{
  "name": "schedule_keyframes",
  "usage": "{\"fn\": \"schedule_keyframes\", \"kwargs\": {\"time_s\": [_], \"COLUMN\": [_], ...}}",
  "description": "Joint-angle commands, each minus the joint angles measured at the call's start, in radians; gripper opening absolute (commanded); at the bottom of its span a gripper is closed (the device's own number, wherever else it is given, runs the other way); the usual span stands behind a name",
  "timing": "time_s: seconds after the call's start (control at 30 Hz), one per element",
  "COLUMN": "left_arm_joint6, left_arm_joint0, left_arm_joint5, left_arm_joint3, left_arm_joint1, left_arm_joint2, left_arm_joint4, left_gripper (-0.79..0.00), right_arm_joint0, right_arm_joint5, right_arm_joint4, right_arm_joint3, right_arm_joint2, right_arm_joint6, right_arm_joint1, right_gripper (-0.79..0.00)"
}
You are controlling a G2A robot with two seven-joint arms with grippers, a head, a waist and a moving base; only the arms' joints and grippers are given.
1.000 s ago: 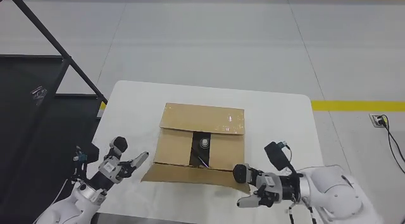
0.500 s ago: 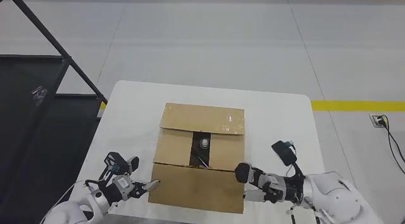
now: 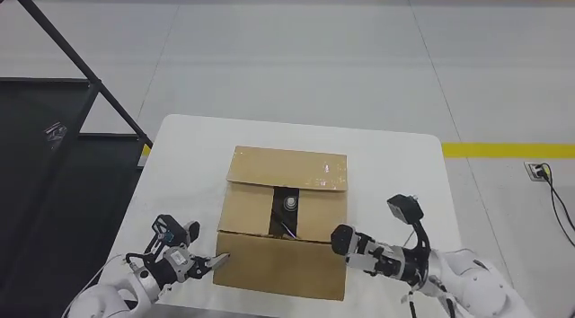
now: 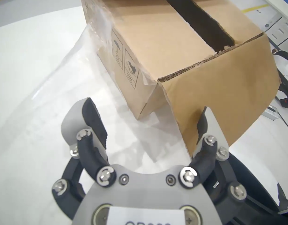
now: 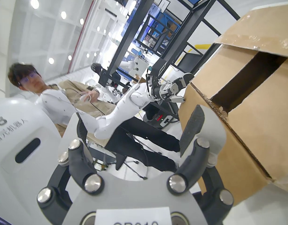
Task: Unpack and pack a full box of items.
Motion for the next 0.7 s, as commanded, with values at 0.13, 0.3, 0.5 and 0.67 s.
{"fn": "schedule_keyframes", "kwargs": {"time_s": [0.13, 0.3, 0.5, 0.67], "left_arm_joint6": [0.026, 0.053, 0.074, 0.086], "left_arm_joint0": [0.011, 0.018, 0.03, 0.038], "left_arm_joint5": [0.022, 0.031, 0.036, 0.033], "left_arm_joint3": [-0.015, -0.016, -0.018, -0.018], "left_arm_joint1": [0.0, 0.002, 0.005, 0.008], "left_arm_joint2": [0.012, 0.013, 0.005, 0.002], "left_arm_joint4": [0.025, 0.03, 0.02, 0.014], "left_gripper": [0.0, 0.0, 0.0, 0.0], "right_arm_joint0": [0.175, 0.281, 0.354, 0.389], "right_arm_joint5": [0.248, 0.302, 0.309, 0.255], "right_arm_joint4": [0.147, 0.177, 0.166, 0.146], "right_arm_joint3": [0.18, 0.307, 0.371, 0.357], "right_arm_joint2": [-0.111, -0.184, -0.234, -0.233], "right_arm_joint6": [0.004, -0.052, -0.138, -0.241], "right_arm_joint1": [-0.034, -0.066, -0.096, -0.114], "right_gripper": [0.0, 0.0, 0.0, 0.0]}}
